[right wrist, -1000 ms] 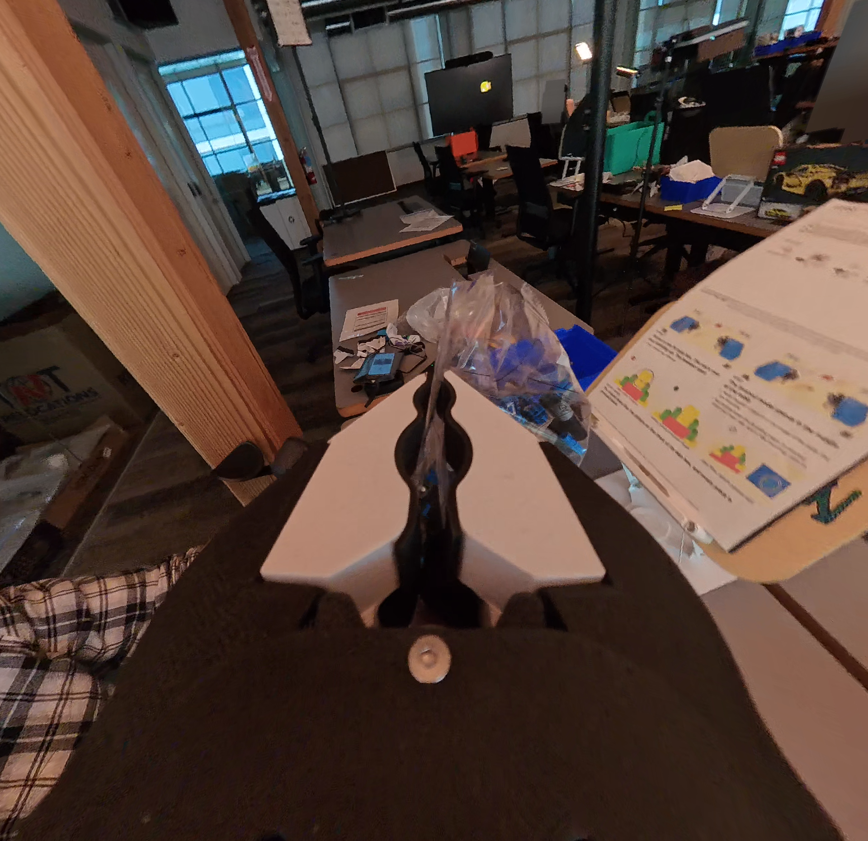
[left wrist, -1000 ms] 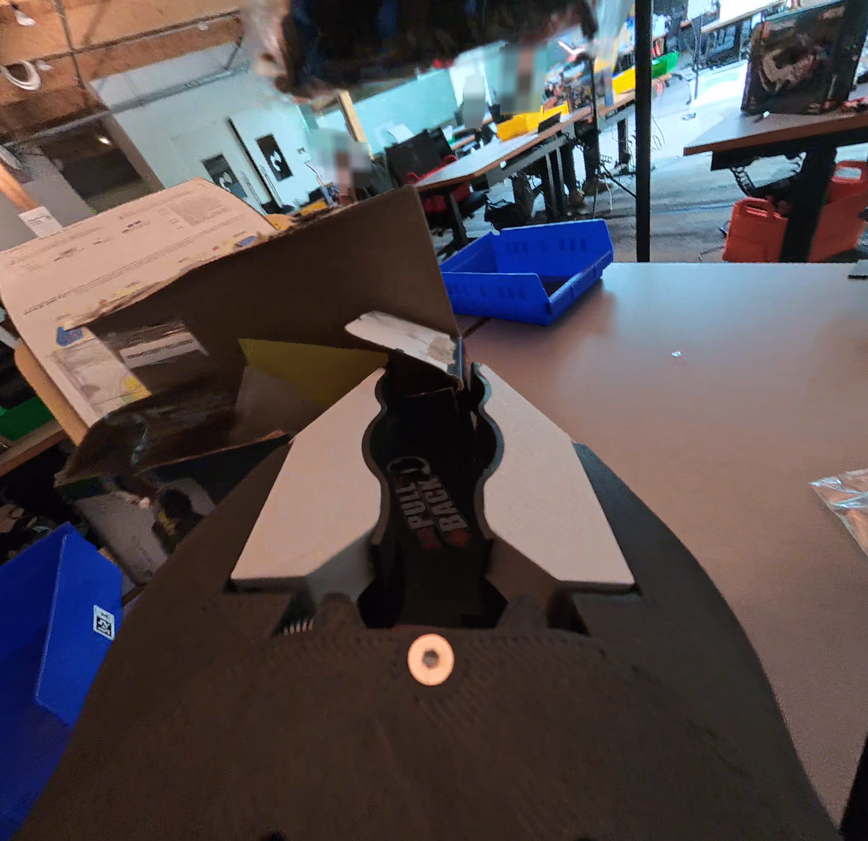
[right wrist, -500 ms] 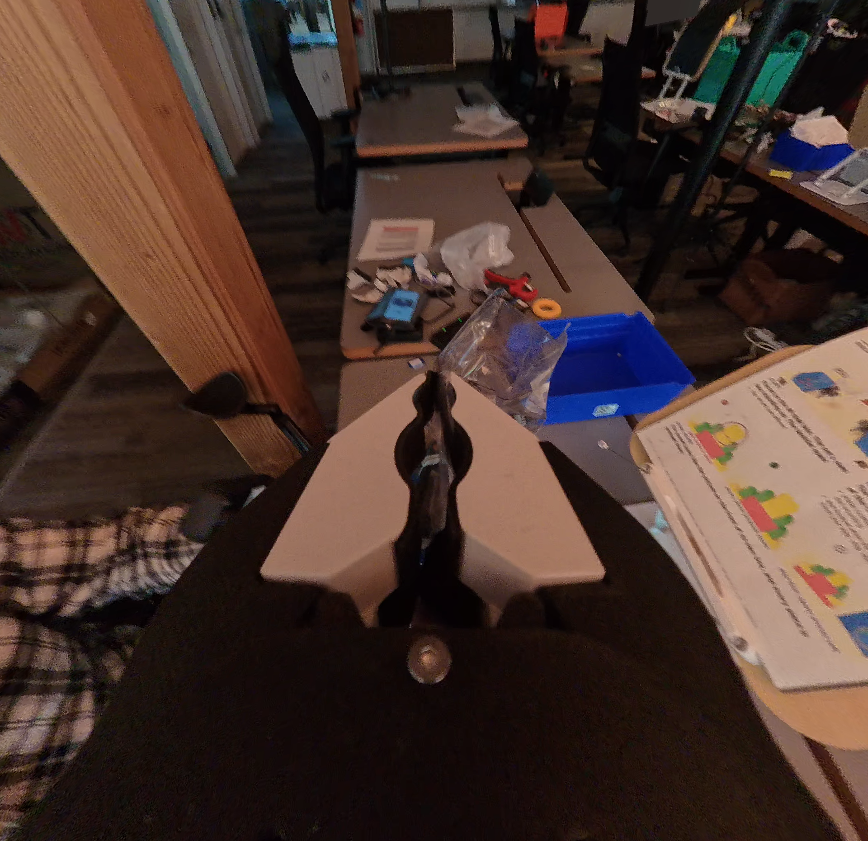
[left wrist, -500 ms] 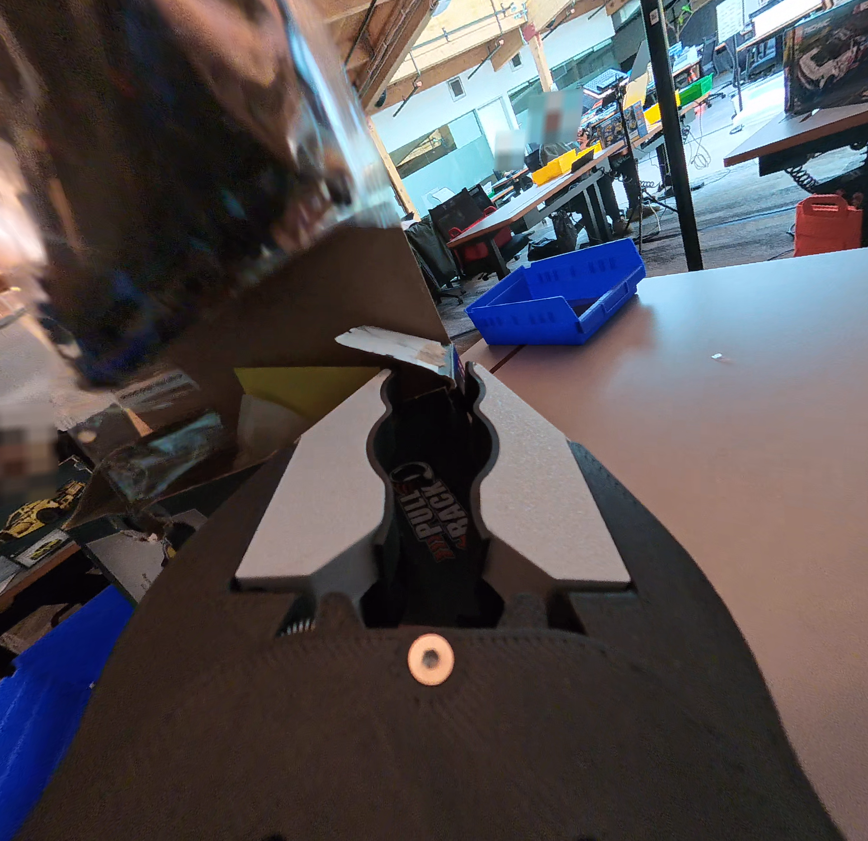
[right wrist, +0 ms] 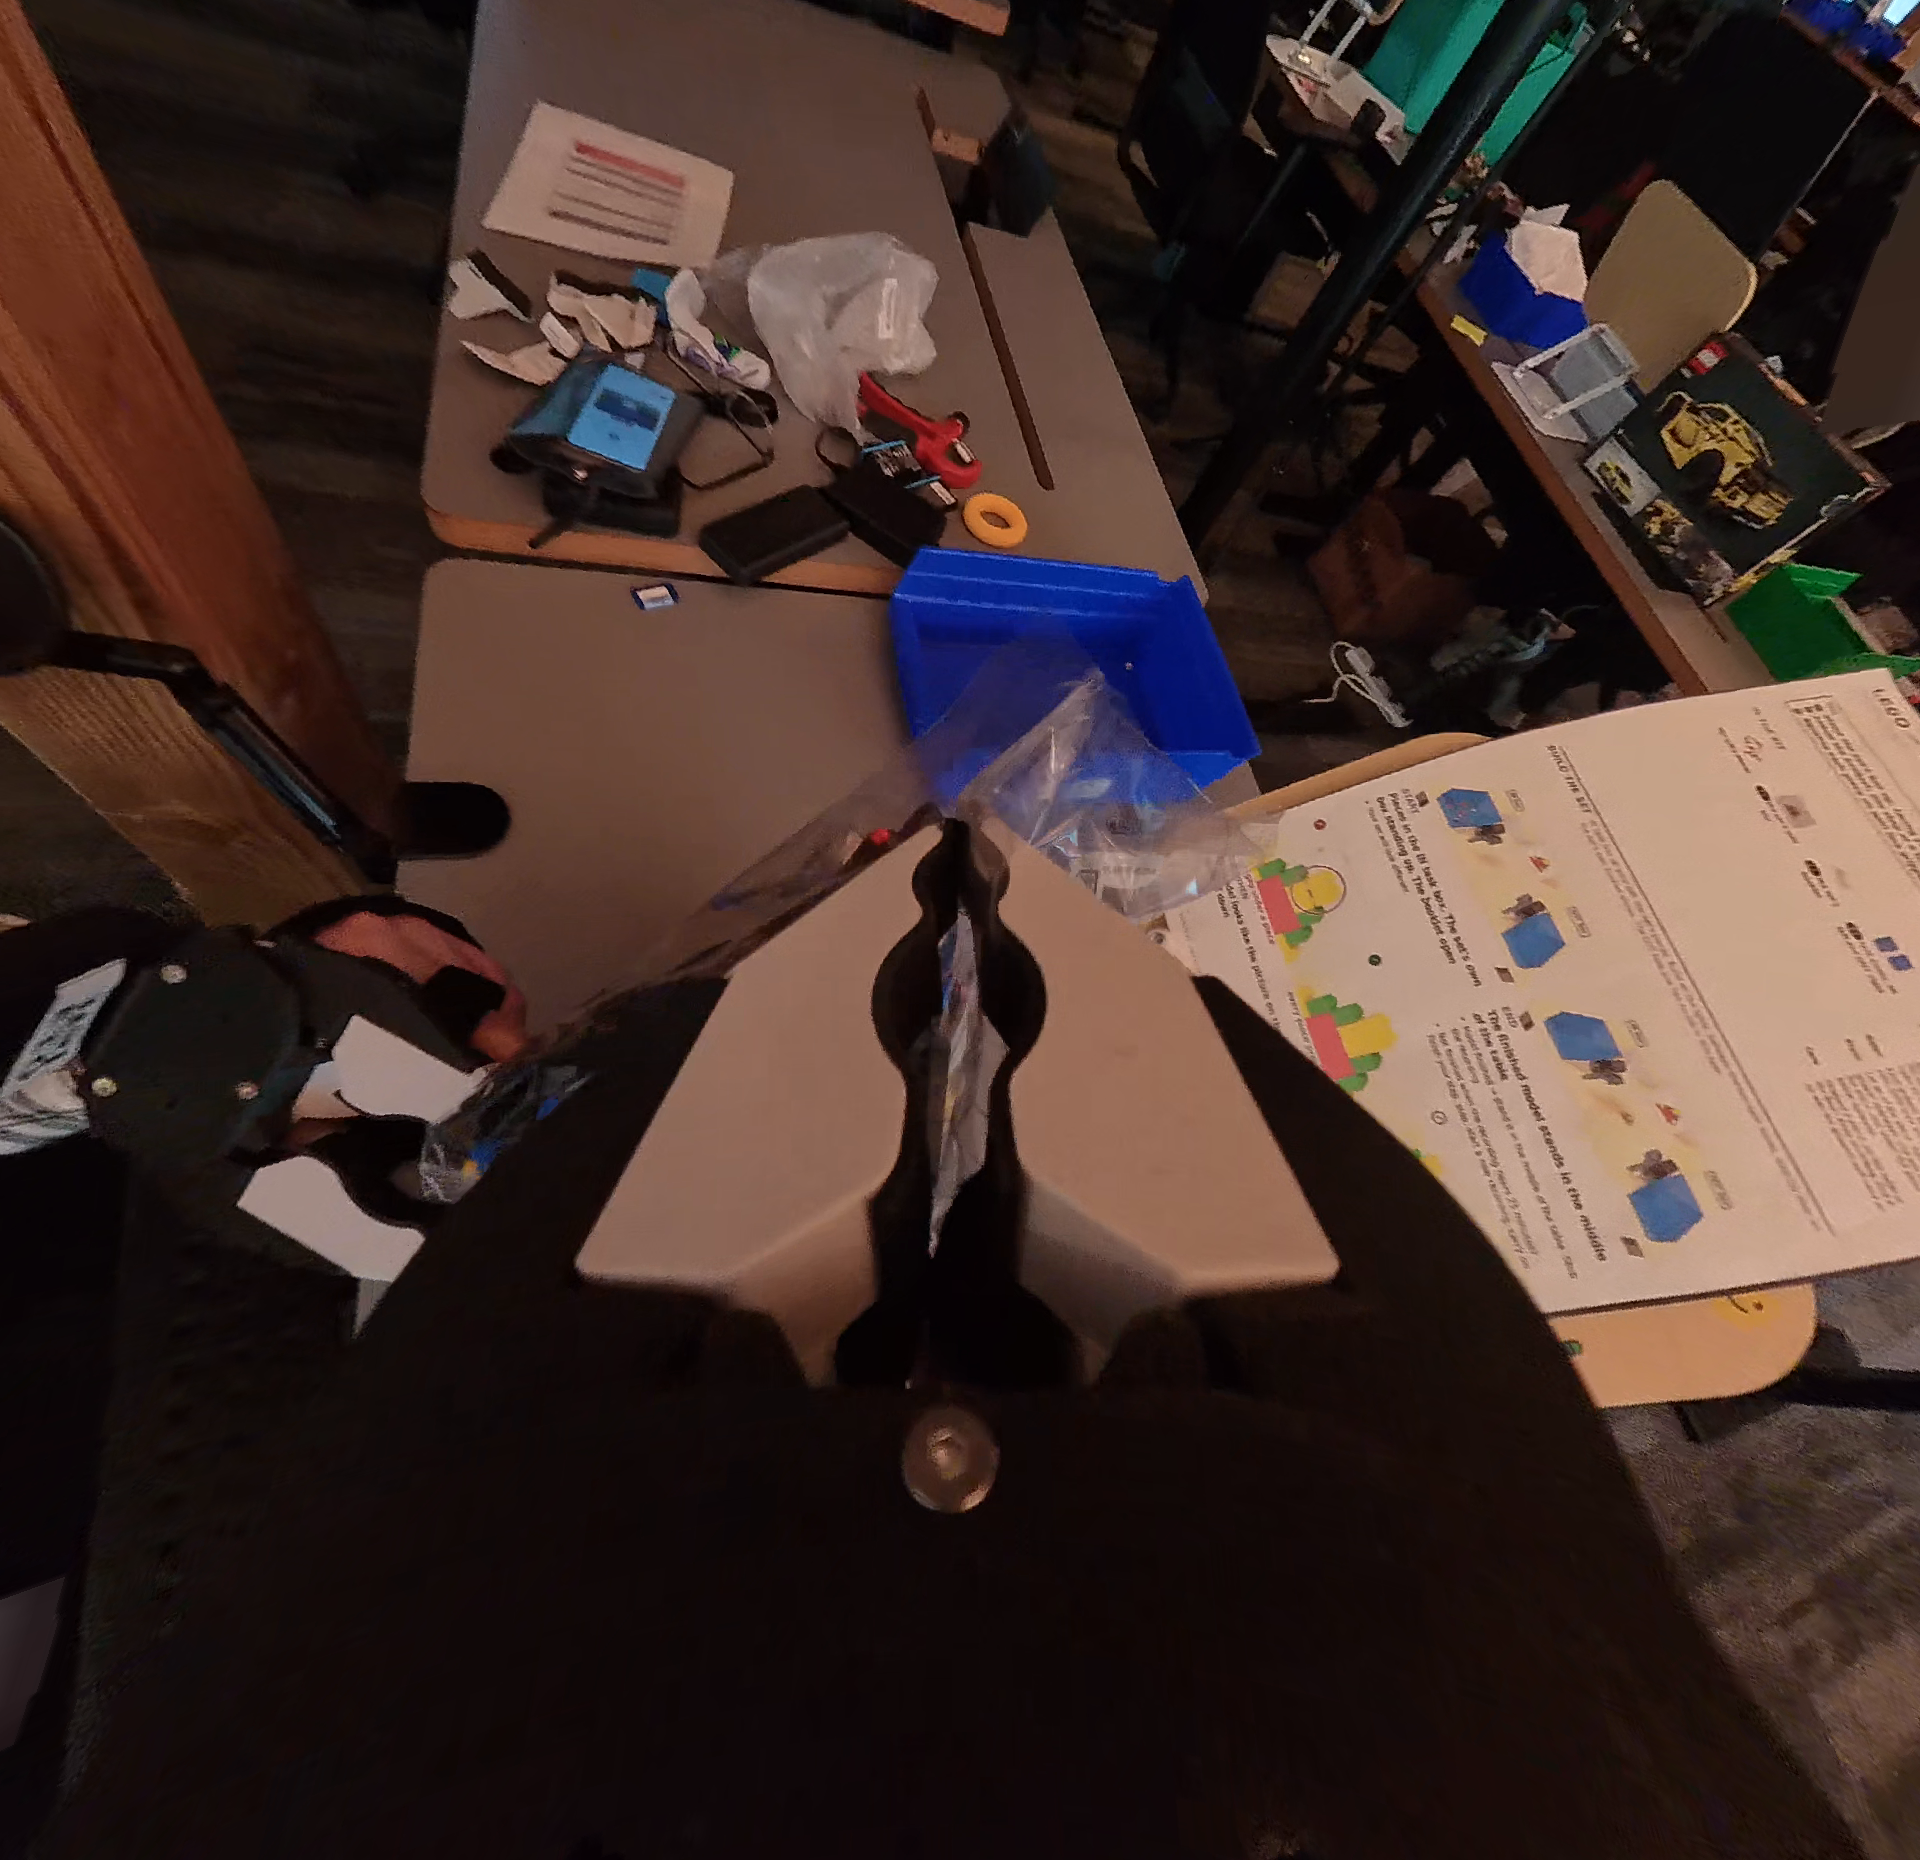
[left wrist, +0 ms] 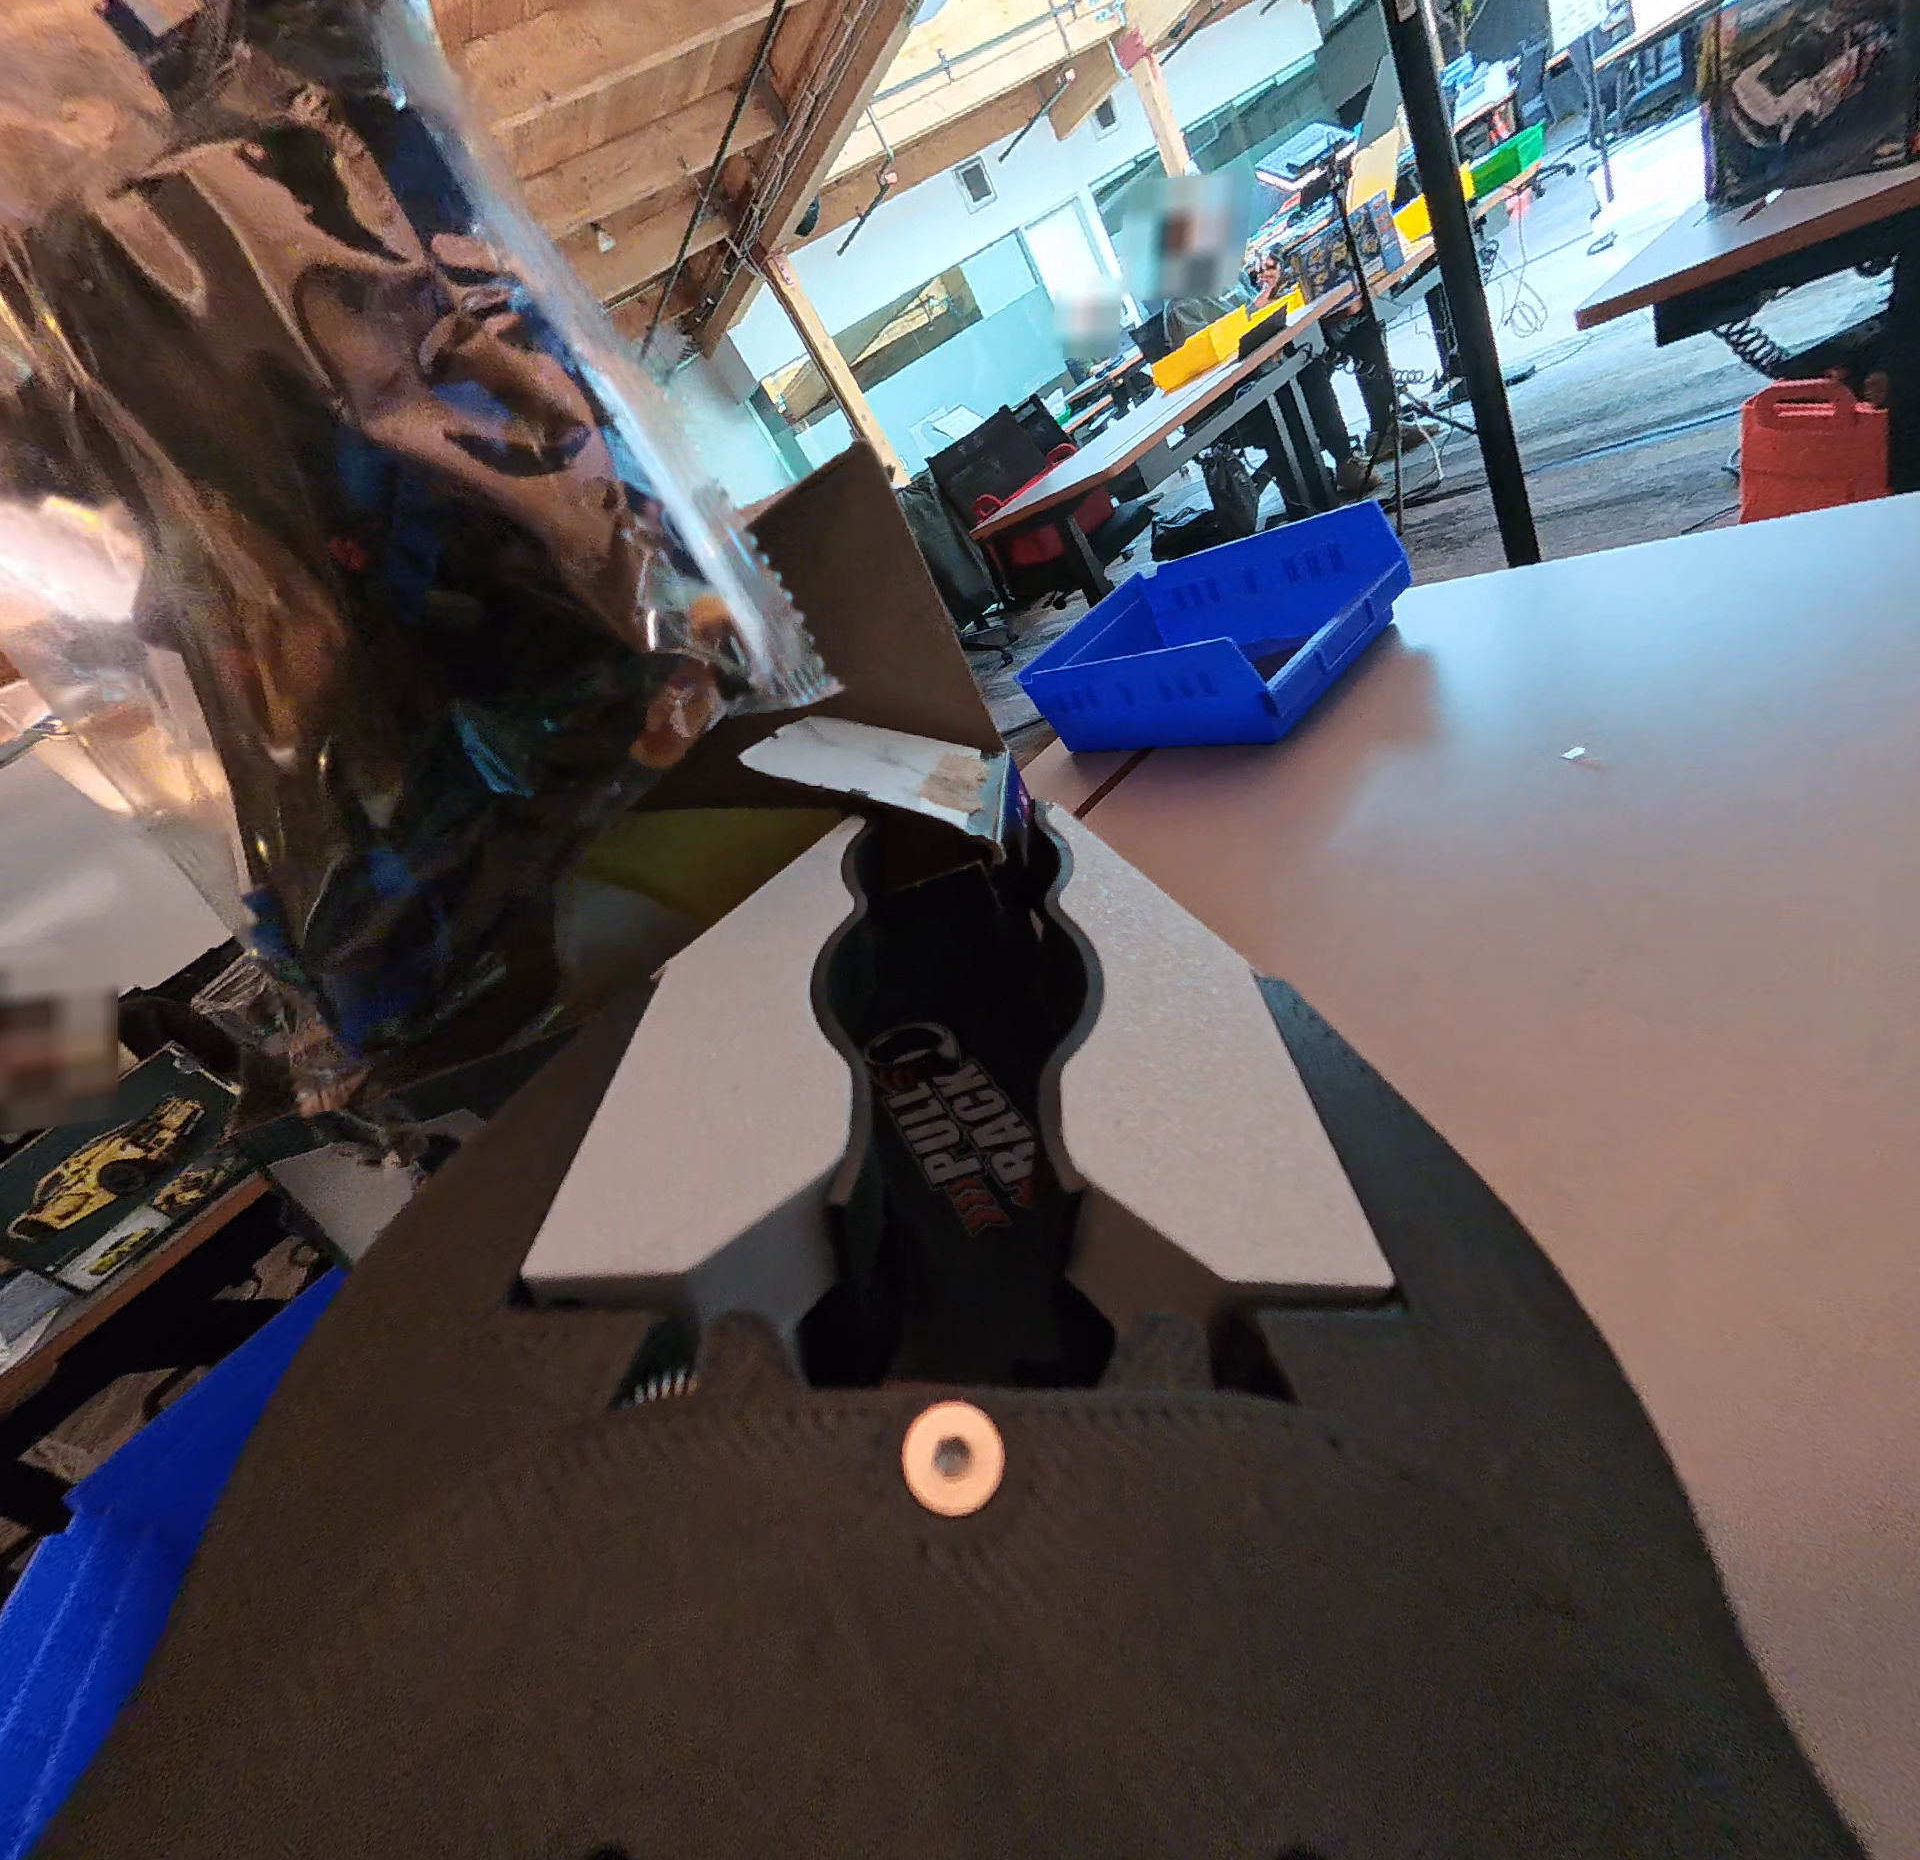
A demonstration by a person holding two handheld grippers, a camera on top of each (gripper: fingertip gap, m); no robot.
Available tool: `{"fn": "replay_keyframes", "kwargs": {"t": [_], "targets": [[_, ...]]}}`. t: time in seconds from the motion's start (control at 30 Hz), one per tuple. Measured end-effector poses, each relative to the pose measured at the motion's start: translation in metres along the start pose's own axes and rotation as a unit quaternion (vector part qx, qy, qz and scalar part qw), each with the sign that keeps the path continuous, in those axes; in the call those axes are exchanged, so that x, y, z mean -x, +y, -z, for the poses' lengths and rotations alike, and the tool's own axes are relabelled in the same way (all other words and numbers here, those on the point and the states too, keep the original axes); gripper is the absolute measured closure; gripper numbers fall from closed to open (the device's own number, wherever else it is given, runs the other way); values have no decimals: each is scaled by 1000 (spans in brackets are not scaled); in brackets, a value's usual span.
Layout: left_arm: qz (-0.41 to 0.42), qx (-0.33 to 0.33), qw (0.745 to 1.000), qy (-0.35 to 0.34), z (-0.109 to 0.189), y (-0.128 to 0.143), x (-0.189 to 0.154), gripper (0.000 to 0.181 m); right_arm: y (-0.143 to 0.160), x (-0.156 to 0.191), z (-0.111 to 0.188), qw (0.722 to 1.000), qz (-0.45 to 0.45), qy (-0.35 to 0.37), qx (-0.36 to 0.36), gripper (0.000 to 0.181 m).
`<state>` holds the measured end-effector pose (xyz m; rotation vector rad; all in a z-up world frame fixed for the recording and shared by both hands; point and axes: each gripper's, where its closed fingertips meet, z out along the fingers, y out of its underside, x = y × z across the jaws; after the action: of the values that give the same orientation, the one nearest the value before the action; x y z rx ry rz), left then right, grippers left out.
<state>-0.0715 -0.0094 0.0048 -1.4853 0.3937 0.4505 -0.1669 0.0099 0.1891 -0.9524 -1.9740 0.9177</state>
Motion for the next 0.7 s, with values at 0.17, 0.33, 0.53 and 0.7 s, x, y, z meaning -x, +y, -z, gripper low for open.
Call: {"fn": "replay_keyframes", "kwargs": {"t": [0.17,0.33,0.53,0.7], "targets": [[-9,0,1000,6,-1,-1,-1,158,4,-8,-10,998,34,28,35,181],[-42,5,999,-2,0,0,1,158,11,-14,-22,992,80,61,80,181],[-43,6,999,7,-1,1,2,159,15,1,-42,974,169,81,130,181],[-43,-1,999,19,1,-1,-2,160,17,18,-60,957,230,90,150,181]]}}
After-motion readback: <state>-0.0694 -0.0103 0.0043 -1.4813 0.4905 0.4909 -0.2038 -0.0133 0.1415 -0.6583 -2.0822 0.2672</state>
